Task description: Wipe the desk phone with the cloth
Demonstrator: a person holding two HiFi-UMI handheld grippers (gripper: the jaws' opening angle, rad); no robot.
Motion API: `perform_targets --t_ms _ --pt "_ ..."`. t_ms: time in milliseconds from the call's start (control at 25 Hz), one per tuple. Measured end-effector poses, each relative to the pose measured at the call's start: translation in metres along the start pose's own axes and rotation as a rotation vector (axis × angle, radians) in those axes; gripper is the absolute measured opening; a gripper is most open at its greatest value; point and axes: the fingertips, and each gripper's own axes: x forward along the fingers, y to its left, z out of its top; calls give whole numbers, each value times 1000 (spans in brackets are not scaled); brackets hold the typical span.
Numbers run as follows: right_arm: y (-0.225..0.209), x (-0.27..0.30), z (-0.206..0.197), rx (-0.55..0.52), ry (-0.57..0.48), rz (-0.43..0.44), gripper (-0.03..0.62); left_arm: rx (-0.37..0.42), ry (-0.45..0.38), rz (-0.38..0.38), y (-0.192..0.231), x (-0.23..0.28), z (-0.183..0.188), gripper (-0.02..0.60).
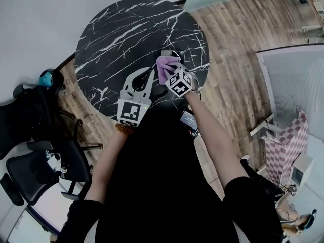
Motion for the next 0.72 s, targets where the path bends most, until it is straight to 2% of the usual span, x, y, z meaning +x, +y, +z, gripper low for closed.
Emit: perform_targets --t_ms 720 --pt "34 2 -14 20 7 25 58 13 12 -7 -3 1 -2 13"
